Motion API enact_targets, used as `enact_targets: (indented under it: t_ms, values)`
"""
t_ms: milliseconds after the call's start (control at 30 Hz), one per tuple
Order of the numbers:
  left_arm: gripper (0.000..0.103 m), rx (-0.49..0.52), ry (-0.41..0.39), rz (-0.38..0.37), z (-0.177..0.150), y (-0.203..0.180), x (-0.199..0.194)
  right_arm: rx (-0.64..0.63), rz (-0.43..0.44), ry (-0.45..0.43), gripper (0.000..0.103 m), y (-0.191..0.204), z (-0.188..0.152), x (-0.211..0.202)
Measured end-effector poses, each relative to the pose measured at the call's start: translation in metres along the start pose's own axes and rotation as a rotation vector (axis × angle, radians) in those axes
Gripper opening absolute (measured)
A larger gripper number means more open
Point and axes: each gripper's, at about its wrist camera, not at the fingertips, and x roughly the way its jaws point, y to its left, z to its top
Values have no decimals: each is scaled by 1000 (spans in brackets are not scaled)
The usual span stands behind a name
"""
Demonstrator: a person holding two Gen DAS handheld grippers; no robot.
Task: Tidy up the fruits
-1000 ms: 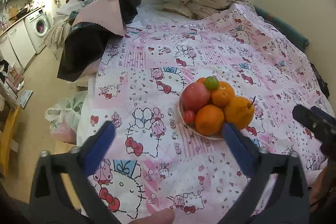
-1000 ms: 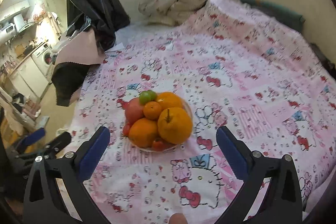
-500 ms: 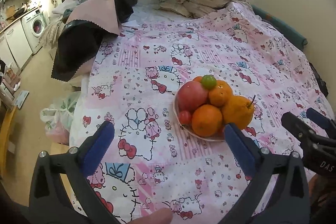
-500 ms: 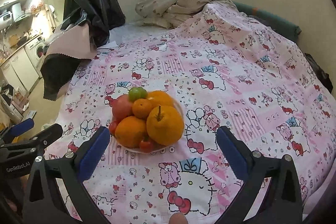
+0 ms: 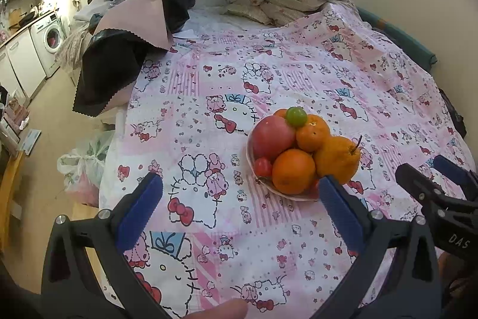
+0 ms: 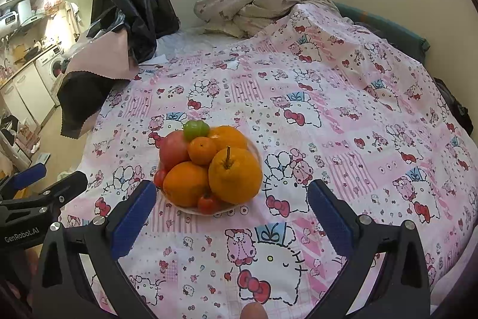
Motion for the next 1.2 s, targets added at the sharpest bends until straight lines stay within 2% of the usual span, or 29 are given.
enact_targets:
  t_ms: [1200]
  values:
    - [103,4,3,-3,-1,0,0,8,1,10,103,-1,-2,3]
